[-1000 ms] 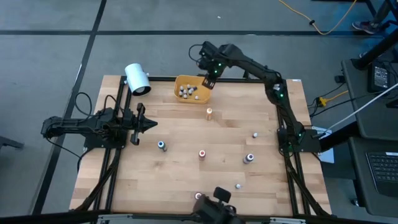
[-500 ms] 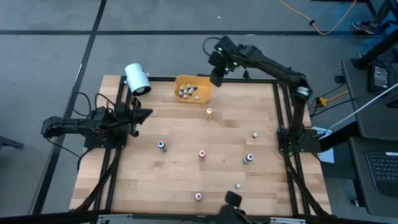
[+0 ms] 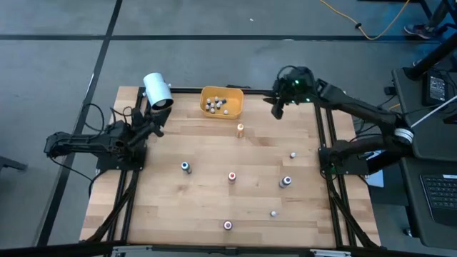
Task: Pick & Place food coloring
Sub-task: Put the small blue food coloring bottle into the yellow bin
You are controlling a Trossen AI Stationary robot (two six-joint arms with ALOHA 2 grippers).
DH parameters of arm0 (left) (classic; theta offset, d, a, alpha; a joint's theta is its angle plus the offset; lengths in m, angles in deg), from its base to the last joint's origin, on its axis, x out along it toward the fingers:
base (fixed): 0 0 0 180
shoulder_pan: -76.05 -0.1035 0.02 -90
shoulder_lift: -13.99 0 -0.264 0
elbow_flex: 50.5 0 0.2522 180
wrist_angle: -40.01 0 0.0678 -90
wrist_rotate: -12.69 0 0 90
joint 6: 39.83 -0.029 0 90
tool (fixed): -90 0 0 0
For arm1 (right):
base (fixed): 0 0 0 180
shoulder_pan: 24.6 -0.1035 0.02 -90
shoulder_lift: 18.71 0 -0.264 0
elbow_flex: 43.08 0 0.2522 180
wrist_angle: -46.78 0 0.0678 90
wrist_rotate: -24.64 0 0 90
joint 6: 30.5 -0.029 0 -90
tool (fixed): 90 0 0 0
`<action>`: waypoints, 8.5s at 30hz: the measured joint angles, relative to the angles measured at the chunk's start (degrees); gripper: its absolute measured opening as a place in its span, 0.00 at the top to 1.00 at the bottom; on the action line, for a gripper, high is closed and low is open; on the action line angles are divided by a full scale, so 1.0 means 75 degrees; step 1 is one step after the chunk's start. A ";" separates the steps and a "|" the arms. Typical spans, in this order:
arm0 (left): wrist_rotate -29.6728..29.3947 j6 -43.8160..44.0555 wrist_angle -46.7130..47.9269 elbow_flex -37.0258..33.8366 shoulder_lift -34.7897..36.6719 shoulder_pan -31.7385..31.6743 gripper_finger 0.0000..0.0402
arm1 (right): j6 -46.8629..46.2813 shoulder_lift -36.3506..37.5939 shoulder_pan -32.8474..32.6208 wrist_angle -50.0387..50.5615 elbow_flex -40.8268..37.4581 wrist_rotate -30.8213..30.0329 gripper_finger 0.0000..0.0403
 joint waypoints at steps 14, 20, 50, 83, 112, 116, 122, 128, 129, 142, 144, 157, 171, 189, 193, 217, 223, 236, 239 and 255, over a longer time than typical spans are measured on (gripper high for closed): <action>0.3339 0.0256 0.5846 0.6537 -0.6603 -0.3128 0.98 | 0.0642 0.0419 0.0721 -0.0823 -0.0111 0.1089 0.75; 0.5615 -0.0895 0.6758 0.8828 -0.9289 -0.4168 0.98 | 0.0616 0.0419 0.0825 -0.1238 -0.0109 0.1629 0.75; 0.6046 -0.6495 0.9616 1.2449 -1.3926 -0.4583 0.54 | -0.0405 0.0410 0.0822 -0.1298 -0.0569 0.1652 0.75; 0.5904 -0.7267 0.9128 1.2440 -1.4766 -0.4666 0.57 | -0.0404 0.0291 0.0821 -0.1565 -0.0569 0.1645 0.75; 0.5904 -0.7488 0.8827 1.2434 -1.5134 -0.4563 0.57 | -0.0392 0.0190 0.0822 -0.1771 -0.0569 0.1642 0.75; 0.5886 -0.7535 0.8898 1.2434 -1.5134 -0.4550 0.58 | -0.0407 0.0001 0.0822 -0.1805 -0.0569 0.1643 0.75; 0.5548 -0.8128 0.9317 1.2434 -1.5126 -0.4502 0.57 | -0.0495 -0.0289 0.0819 -0.1820 -0.0572 0.1849 0.75; 0.5405 -0.8449 0.9370 1.2434 -1.5102 -0.4468 0.58 | -0.0541 -0.0347 0.0816 -0.2060 -0.0575 0.1917 0.75; 0.5406 -0.8456 0.9366 1.2434 -1.5102 -0.4466 0.57 | -0.0564 -0.0347 0.0816 -0.2112 -0.0575 0.1922 0.75; 0.5588 -0.8656 0.9118 1.2440 -1.5108 -0.4471 0.60 | -0.0596 -0.0347 0.0816 -0.2257 -0.0575 0.1935 0.75; 0.5596 -0.8657 0.9114 1.2441 -1.5145 -0.4471 0.60 | -0.0596 -0.0347 0.0816 -0.2257 -0.0575 0.1936 0.75; 0.5676 -0.8690 0.8938 1.2449 -1.5268 -0.4521 0.65 | -0.0596 -0.0344 0.0816 -0.2266 -0.0575 0.1934 0.75; 0.5681 -0.8657 0.8930 1.2446 -1.5268 -0.4500 0.81 | -0.0615 -0.0341 0.0816 -0.2282 -0.0575 0.1934 0.75; 0.5484 -0.8317 0.9418 1.3560 -1.5245 -0.4431 0.84 | -0.0619 -0.0341 0.0816 -0.2277 -0.0572 0.1931 0.75; 0.5557 -0.8074 0.9947 1.4128 -1.5239 -0.4413 0.84 | -0.0619 -0.0341 0.0816 -0.2263 -0.0572 0.1931 0.75; 0.8623 -0.3965 0.7086 1.6397 -1.3993 -0.4687 0.84 | -0.1925 -0.0333 0.1791 -0.4650 -0.1212 0.2355 0.75; 0.8882 -0.2737 0.4550 1.6394 -1.3899 -0.4556 0.84 | -0.4627 -0.0686 0.2094 -1.0543 -0.2918 0.2356 0.75; 0.9119 -0.1782 0.1520 1.5589 -1.3904 -0.3983 0.84 | -0.7405 -0.2931 0.2155 -1.5076 -0.1881 0.2797 0.54; 0.9056 -0.1655 0.1171 1.5517 -1.3916 -0.3910 0.84 | -0.7410 -0.3011 0.2064 -1.5109 -0.1326 0.3146 0.45; 0.8254 -0.1426 0.0046 1.5450 -1.3907 -0.3786 0.84 | -0.6823 -0.3025 0.1963 -1.5080 -0.0519 0.3133 0.52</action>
